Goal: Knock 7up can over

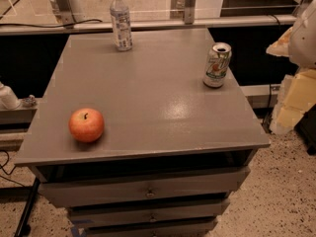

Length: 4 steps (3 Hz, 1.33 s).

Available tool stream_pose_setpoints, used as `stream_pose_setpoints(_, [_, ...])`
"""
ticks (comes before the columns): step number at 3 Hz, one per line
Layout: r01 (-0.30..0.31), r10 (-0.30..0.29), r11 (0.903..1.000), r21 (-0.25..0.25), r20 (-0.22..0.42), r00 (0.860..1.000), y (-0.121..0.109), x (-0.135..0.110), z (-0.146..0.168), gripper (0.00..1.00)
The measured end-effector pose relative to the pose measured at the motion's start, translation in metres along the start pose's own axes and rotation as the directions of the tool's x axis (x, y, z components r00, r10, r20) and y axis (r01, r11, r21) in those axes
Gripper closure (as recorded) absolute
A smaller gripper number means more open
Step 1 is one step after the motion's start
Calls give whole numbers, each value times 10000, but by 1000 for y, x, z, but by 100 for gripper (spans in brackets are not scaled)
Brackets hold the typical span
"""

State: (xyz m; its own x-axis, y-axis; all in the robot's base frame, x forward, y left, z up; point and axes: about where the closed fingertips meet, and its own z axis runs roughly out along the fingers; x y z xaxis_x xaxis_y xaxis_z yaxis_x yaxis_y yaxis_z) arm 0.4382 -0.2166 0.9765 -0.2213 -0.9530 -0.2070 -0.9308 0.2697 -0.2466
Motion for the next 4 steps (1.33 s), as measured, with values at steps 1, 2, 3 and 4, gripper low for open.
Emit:
stream_pose_setpoints(1, [0, 0, 10000, 0, 0, 10000, 0, 0, 0, 0])
stream_pose_setpoints(2, [-29, 24, 9998, 208, 249, 9997, 1, -4, 6, 0])
stream_pose_setpoints(3, [-320, 275, 9980, 537, 818, 9963, -9, -5, 30, 0])
stream_pose_setpoints(4, [-708, 531, 9913, 1112, 1548, 9865, -36, -1, 55, 0])
